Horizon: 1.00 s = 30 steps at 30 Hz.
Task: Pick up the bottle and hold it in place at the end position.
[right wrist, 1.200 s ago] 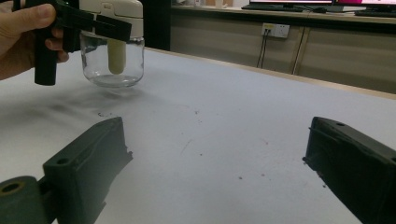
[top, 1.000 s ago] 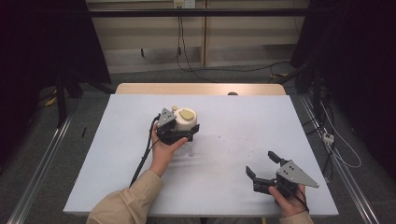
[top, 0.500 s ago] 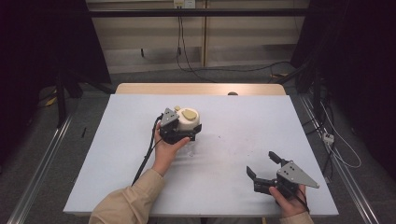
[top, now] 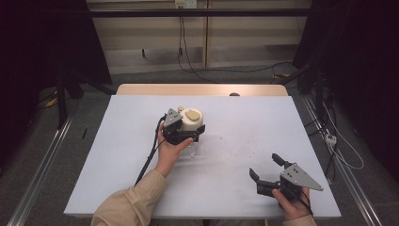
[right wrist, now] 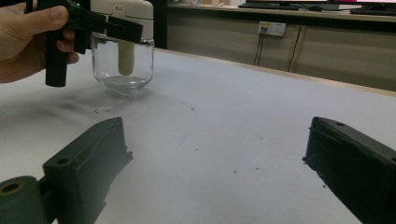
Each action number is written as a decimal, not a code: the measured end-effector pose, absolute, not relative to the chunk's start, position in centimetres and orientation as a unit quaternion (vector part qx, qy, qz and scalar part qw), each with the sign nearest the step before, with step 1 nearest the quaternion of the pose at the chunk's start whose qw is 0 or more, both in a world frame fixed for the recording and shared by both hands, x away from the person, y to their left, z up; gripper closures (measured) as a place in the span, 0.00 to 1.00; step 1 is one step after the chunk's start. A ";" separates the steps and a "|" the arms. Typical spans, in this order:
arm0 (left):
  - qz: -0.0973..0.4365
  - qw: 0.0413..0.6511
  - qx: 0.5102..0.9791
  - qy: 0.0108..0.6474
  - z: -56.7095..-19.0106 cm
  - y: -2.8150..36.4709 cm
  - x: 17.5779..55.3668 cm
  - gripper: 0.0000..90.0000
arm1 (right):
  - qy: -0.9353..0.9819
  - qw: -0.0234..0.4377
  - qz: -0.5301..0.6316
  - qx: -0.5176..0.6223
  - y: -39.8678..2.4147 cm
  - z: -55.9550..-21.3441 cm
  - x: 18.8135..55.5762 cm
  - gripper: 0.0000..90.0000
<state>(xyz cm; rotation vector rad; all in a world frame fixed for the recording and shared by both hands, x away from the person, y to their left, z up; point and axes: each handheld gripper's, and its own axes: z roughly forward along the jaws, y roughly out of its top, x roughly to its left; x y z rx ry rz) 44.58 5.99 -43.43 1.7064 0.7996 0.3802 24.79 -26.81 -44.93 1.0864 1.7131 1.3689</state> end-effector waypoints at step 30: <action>0.155 0.575 0.730 0.336 -43.8 4.6 45.1 0.07 | 0.660 0.341 0.525 0.415 -26.9 -44.9 24.6 0.05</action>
